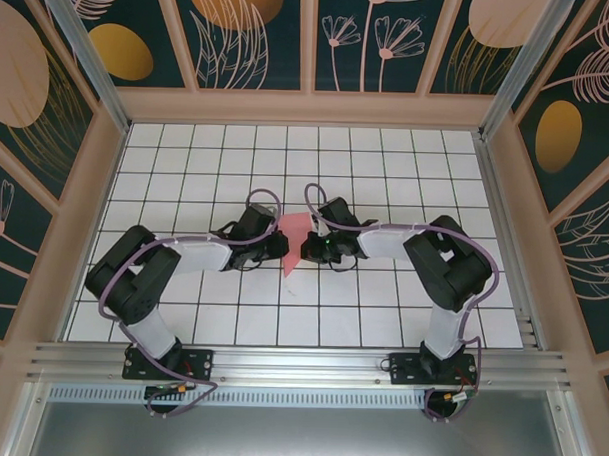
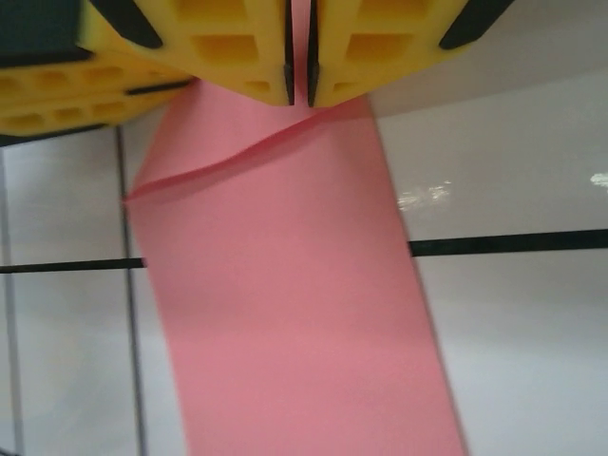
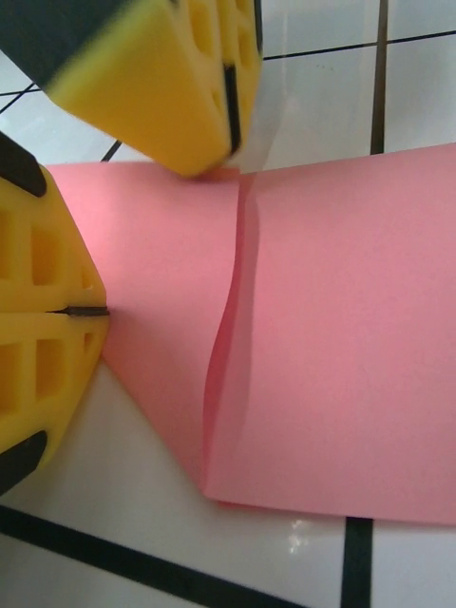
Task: Fold a paper plane with a square sheet of paper (pick it up from the middle)
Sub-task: Third fold the triangle at the center of the table.
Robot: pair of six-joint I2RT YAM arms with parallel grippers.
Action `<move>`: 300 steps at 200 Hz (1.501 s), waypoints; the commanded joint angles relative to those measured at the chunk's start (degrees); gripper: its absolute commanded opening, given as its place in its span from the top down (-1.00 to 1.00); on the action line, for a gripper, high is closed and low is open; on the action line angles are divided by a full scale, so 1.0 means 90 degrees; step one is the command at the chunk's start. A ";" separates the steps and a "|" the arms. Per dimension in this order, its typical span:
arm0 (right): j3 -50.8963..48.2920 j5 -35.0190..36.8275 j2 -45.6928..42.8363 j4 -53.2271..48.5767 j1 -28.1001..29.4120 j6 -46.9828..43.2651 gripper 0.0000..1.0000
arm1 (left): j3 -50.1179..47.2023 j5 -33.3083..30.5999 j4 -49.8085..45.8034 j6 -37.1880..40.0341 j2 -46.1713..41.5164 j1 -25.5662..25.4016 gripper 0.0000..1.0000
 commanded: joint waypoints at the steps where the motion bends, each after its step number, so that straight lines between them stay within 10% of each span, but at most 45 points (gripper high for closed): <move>1: -0.0068 -0.0049 0.0081 0.0158 -0.0004 0.0151 0.88 | -0.0173 0.0240 0.0262 -0.0285 -0.0609 0.0005 0.62; 65: -0.0045 -0.0118 -0.0141 0.0096 0.0012 0.0264 0.88 | -0.1283 0.0993 0.1706 -0.1526 -0.1302 -0.0156 0.61; 300: 0.0332 -0.0681 0.0205 0.0333 0.0073 0.0053 0.87 | -0.1021 0.0358 0.0728 -0.1526 -0.0153 -0.0352 0.84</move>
